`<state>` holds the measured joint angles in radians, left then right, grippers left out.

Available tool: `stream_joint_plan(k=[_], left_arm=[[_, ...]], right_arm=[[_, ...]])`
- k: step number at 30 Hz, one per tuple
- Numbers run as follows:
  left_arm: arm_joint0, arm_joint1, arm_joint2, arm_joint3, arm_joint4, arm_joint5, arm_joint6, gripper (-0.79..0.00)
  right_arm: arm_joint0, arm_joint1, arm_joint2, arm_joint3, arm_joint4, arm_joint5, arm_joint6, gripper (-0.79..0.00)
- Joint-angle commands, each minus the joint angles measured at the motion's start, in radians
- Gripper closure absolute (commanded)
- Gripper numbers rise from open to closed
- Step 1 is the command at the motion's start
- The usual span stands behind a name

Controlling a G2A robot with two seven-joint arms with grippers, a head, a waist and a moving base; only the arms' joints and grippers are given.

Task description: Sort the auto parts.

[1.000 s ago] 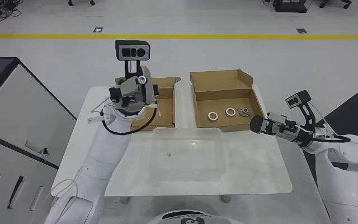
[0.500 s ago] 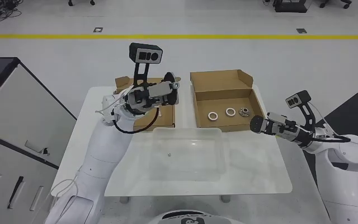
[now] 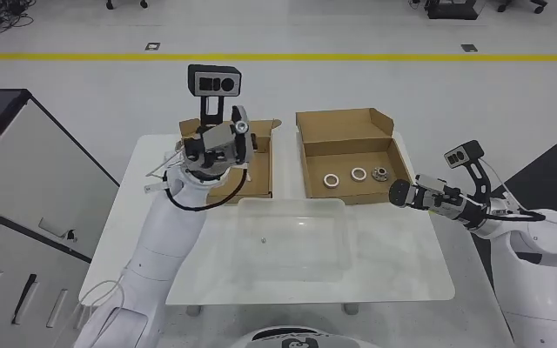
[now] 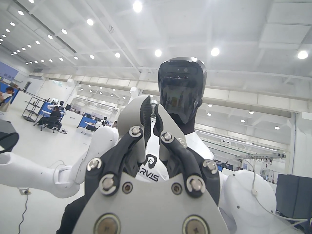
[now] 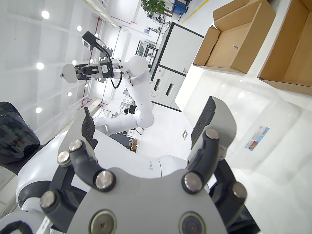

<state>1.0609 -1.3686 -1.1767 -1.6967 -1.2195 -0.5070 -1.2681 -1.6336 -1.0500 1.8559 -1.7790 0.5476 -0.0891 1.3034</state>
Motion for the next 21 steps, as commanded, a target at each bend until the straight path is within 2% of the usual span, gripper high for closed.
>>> stream_joint_plan(k=[1, 13, 17, 21], left_arm=[[-0.003, -0.002, -0.002, 0.000, -0.010, -0.004, -0.013, 0.000], [-0.006, -0.003, -0.007, 0.000, -0.001, -0.013, -0.032, 0.000], [0.009, 0.005, -0.032, 0.006, 0.132, 0.024, 0.033, 0.000], [0.013, 0.020, -0.067, 0.018, 0.349, 0.081, 0.072, 0.000]], right_arm=[[0.000, 0.000, 0.000, 0.000, 0.000, 0.000, 0.000, -0.785], [0.000, 0.000, 0.000, 0.000, 0.000, 0.000, 0.000, -0.785], [0.000, 0.000, 0.000, 0.000, 0.000, 0.000, 0.000, -0.785], [0.000, 0.000, 0.000, 0.000, 0.000, 0.000, 0.000, -0.785]])
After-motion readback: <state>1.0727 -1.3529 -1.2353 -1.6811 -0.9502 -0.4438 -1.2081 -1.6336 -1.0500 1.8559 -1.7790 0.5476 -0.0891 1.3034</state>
